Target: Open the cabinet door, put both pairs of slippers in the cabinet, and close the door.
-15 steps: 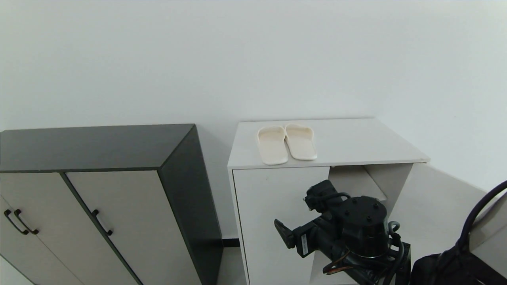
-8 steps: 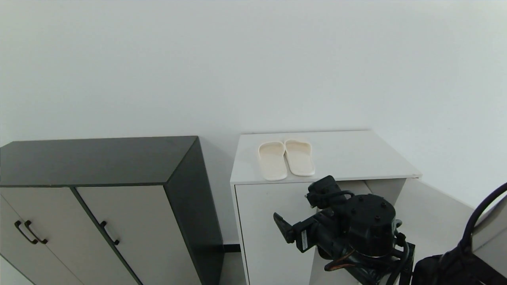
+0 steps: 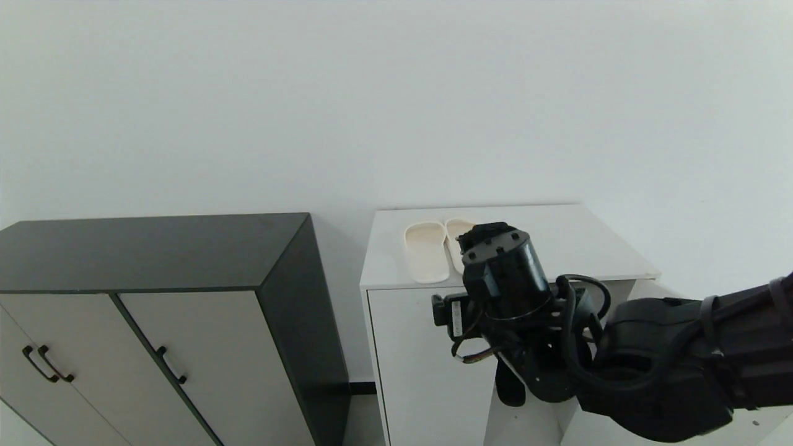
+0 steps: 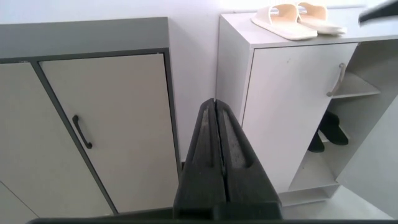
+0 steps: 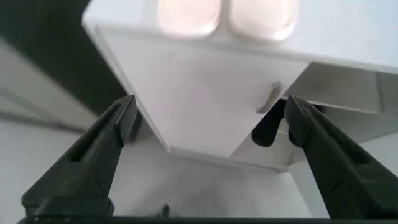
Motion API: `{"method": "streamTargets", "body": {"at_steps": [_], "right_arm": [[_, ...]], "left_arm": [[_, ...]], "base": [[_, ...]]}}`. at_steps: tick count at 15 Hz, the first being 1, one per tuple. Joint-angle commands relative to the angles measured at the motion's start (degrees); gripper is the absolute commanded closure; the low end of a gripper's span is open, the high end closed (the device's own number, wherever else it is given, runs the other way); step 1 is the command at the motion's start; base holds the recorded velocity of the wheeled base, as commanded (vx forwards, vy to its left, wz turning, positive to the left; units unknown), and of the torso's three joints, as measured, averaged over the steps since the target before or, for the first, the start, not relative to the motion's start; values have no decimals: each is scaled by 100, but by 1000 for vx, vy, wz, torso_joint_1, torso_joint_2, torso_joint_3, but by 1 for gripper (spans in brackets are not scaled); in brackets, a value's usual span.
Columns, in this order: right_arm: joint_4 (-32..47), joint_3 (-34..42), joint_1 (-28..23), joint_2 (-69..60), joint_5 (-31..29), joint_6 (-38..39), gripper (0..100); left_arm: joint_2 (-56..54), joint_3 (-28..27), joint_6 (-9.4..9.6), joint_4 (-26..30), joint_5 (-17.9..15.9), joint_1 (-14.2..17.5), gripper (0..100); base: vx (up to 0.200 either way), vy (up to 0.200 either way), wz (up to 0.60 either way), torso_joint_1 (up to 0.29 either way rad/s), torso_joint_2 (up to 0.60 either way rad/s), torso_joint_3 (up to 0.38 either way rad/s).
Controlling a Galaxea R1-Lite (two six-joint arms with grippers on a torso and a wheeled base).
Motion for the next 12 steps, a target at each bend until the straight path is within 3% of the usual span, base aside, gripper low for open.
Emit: {"method": "streamTargets", "body": {"at_steps": [1,10,12], "right_arm": [[228,-500,43,250,-249,241,0],[-765,-702,-467,1138,-73,-154,0],[-959,-702,-502,1270,76,-242,0]], "left_arm": [[7,0,4,-1,0,0,100],[7,0,13,-1,0,0,100],[7,0,4,-1,0,0,100]], "base": [[200,0,0,7,2,7],[200,0,0,4,-1,1],[0,0,0,0,0,0]]}}
